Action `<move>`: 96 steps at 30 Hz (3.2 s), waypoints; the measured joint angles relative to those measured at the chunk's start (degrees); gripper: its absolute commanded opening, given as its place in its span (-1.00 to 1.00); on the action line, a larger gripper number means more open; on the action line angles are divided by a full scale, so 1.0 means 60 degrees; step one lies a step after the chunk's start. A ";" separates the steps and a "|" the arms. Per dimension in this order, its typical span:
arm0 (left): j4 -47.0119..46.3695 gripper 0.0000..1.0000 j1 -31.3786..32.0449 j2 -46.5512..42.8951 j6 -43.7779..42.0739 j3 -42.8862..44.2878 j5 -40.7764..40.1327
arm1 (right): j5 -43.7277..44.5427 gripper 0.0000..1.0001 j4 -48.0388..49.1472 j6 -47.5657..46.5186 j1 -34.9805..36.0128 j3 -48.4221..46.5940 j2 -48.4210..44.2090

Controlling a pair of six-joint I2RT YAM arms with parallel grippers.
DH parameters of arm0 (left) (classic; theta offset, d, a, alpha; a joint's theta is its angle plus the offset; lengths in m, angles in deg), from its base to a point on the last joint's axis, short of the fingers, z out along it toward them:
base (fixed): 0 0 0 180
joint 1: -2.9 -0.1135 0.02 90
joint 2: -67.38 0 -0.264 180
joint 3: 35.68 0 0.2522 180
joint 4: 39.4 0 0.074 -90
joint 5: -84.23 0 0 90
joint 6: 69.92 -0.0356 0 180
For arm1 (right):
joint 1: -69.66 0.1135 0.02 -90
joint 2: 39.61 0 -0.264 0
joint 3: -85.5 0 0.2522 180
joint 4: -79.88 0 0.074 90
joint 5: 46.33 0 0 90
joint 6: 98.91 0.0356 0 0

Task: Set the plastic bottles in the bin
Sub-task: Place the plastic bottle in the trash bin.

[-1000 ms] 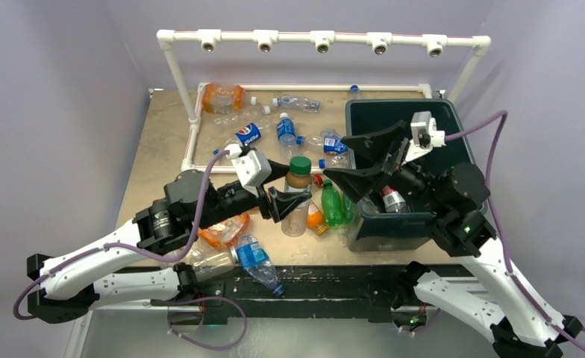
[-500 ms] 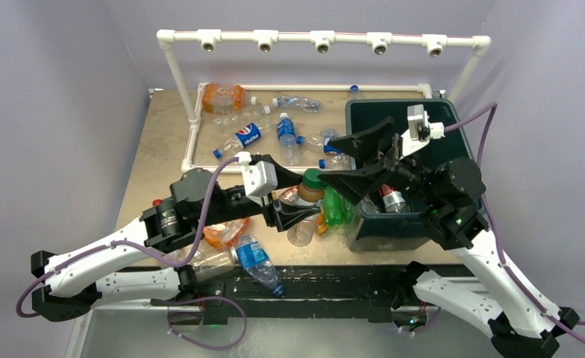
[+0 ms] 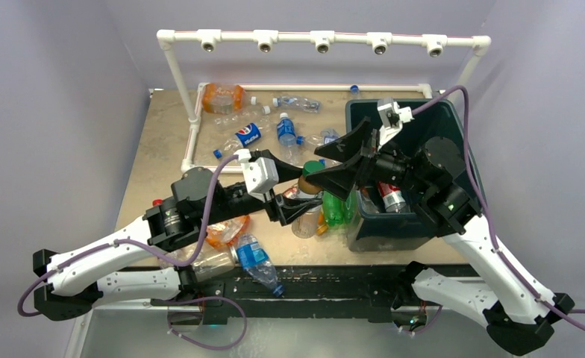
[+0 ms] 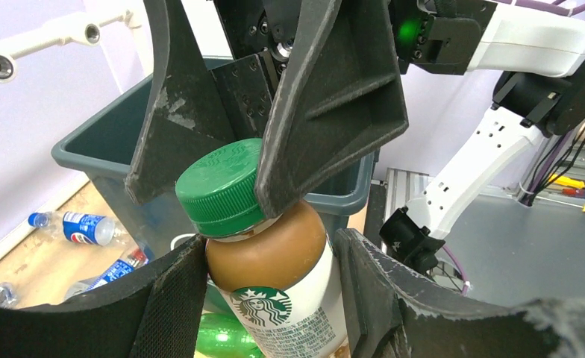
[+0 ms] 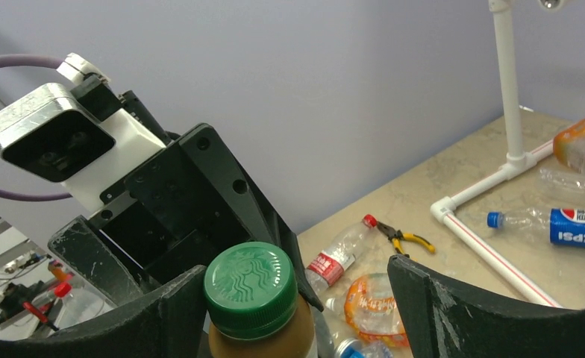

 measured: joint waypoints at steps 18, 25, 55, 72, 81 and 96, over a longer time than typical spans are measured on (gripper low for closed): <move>-0.0455 -1.00 0.0004 0.0335 0.0015 -0.0004 -0.0237 | -0.0404 0.33 -0.0146 0.0361 0.0004 -0.0015 0.0324; -0.0477 -1.00 -0.0011 0.0514 0.0058 0.0000 -0.0506 | -0.0583 -0.31 -0.0117 0.0364 0.0069 -0.0015 0.0375; -0.0331 0.98 0.0051 -0.1861 0.0262 -0.0783 -0.2871 | 0.4379 -1.00 -0.0783 -0.1570 0.0069 -0.1548 -0.2004; 0.0459 0.98 0.0051 -0.2699 -0.0339 -0.2426 -0.6859 | 1.1795 -1.00 -0.0120 -0.3457 0.0069 0.0827 -0.2401; 0.0448 0.99 0.0051 -0.3075 -0.0641 -0.3610 -0.8342 | 1.1905 -1.00 -0.0827 -0.2951 0.0069 0.1260 -0.2033; 0.0623 0.99 0.0051 -0.3501 -0.0382 -0.3818 -0.9424 | 1.0688 0.27 -0.1865 -0.2124 0.0069 0.1548 -0.2204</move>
